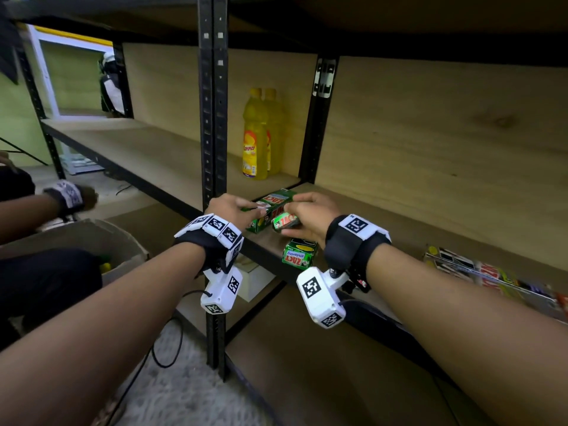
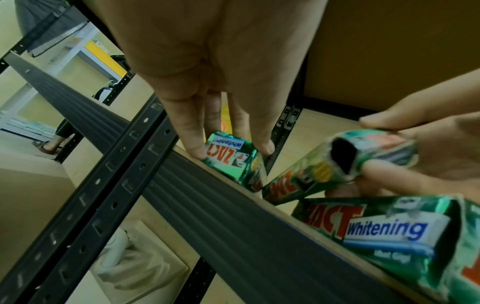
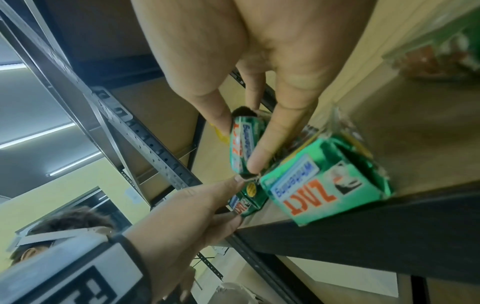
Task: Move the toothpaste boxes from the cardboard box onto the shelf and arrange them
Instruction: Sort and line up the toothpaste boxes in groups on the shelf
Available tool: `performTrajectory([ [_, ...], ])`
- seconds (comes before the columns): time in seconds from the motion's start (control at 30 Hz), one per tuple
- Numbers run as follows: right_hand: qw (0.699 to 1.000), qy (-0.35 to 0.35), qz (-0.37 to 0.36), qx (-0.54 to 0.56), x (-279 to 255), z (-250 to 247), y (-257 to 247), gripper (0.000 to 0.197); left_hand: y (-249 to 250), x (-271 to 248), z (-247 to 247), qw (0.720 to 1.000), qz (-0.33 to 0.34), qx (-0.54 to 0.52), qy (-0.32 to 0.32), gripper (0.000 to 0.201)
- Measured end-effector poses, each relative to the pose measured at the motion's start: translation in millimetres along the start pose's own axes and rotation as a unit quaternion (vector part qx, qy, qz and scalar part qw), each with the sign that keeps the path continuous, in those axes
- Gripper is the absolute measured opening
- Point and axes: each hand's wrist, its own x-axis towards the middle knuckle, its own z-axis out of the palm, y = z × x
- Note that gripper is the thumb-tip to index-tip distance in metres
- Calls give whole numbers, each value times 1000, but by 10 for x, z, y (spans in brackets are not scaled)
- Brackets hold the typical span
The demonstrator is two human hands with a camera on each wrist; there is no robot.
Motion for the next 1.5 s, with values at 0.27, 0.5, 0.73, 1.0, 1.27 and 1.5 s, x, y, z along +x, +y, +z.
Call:
performTrajectory([
  [0.27, 991, -46, -46, -116, 107, 41, -63, 39, 165, 23, -37, 996, -45, 57, -44, 59],
  [0.5, 989, -33, -41, -136, -51, -355, -184, 40, 340, -49, -124, 996, -19, 72, -54, 46],
  [0.73, 970, -2, -9, -242, -380, -1009, -336, 41, 892, -303, -104, 989, 110, 90, -40, 26],
  [1.0, 711, -144, -67, -685, -500, -1395, -160, 58, 1052, -671, 197, 952, 145, 212, -165, 59],
  [1.27, 704, -147, -125, -683, -447, -1300, 32, 44, 986, -689, 216, 966, 73, 171, -182, 49],
  [1.5, 813, -117, -186, -540, -604, -1495, -118, 55, 979, -692, 184, 970, 62, 126, -198, 46],
])
